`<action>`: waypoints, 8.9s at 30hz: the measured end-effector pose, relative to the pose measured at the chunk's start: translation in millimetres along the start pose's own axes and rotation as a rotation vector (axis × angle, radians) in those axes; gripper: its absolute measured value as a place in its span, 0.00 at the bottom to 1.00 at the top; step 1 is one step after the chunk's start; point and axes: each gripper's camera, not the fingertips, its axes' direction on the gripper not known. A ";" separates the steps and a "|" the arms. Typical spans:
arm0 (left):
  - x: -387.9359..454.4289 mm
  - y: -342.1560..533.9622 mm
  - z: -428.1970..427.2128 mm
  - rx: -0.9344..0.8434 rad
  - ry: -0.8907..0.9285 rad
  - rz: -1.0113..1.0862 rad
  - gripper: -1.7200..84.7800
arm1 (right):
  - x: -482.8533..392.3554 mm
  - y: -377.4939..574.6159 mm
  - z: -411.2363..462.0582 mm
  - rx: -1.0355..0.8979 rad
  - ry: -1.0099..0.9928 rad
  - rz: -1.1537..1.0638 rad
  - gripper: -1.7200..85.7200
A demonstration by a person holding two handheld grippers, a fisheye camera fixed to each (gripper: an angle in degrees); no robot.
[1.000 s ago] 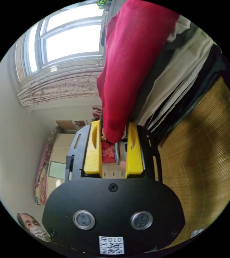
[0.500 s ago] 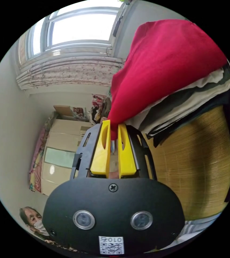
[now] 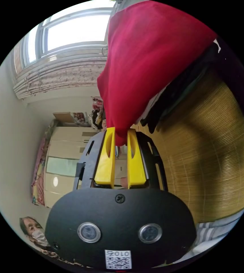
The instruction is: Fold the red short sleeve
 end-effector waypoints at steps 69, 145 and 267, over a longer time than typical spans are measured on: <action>197.6 -117.2 -215.6 0.109 -0.135 -0.048 0.10 | -566.4 342.8 194.0 -0.777 -0.302 -1.093 0.08; 411.1 123.3 -418.4 0.298 -0.092 -0.053 0.06 | -704.6 706.0 755.1 -1.706 0.095 -0.667 0.05; 310.9 -135.0 -540.7 -0.074 -0.930 -0.366 0.02 | -812.8 677.3 613.2 -1.441 0.413 -1.300 0.04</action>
